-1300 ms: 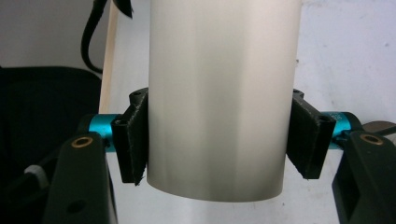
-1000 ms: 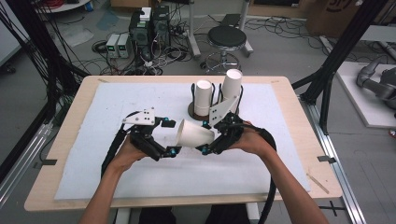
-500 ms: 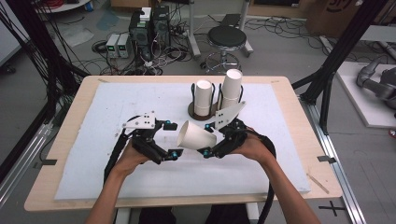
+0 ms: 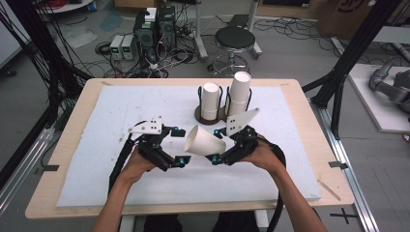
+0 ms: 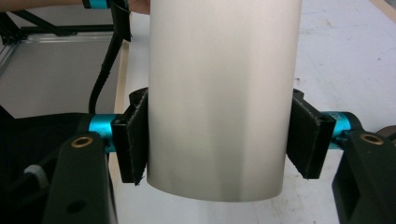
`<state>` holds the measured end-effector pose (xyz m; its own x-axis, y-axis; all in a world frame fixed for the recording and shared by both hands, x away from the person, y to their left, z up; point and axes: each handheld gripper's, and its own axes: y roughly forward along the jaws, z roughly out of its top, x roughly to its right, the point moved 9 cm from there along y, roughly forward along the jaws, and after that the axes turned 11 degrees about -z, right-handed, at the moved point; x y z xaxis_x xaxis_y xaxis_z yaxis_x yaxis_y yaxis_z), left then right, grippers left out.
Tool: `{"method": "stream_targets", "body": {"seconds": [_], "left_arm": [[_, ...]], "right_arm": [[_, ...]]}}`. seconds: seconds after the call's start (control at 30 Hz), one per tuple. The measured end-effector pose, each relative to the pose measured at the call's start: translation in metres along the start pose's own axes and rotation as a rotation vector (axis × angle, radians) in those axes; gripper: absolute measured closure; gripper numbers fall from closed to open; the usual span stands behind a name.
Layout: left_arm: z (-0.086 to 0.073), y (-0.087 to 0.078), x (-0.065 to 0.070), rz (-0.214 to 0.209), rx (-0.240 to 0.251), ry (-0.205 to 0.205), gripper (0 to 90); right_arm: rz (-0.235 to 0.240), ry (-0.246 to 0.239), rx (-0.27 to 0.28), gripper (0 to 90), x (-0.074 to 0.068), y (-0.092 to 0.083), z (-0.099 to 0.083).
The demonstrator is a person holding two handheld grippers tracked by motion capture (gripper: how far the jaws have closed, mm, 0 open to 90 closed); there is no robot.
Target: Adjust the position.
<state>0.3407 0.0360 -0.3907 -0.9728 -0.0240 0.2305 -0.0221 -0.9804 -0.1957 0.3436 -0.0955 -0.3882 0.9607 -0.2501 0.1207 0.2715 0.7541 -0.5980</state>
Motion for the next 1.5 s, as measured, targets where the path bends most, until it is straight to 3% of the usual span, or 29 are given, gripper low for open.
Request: {"method": "stream_targets", "body": {"seconds": [0.5,0.87,1.03,1.5], "left_arm": [[-0.003,0.004,0.001,-0.021,0.039,-0.003,1.7],[0.002,0.008,-0.001,-0.045,0.099,-0.018,1.7],[0.003,0.011,-0.003,-0.041,0.103,-0.018,1.7],[0.009,0.020,-0.002,-0.081,0.112,-0.017,1.7]], "right_arm": [[0.000,0.030,0.031,33.8,-0.001,0.000,-0.007],[0.003,0.042,0.065,33.8,-0.003,0.002,-0.004],[0.011,0.048,0.074,33.8,-0.005,0.004,-0.003],[0.028,0.048,0.086,33.8,-0.008,0.009,-0.001]]}}
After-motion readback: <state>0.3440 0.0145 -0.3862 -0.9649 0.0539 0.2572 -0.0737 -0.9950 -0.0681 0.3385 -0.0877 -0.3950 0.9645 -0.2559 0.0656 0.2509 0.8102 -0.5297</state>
